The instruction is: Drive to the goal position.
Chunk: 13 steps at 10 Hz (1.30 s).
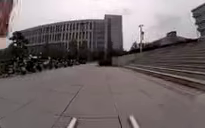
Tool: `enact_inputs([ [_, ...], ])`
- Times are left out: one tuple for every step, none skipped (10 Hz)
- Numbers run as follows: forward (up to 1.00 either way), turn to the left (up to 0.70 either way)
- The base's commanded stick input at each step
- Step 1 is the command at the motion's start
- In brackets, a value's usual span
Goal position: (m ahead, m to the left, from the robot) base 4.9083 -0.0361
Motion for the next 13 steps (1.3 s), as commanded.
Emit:
enact_inputs([
  [1.00,0.05],
  [1.00,0.19],
  [1.00,0.00],
  [1.00,0.00],
  [1.00,0.00],
  [1.00,0.00],
  [1.00,0.00],
  [1.00,0.00],
  [1.00,0.00],
  [1.00,0.00],
  [1.00,0.00],
  [1.00,0.00],
  [1.00,0.00],
])
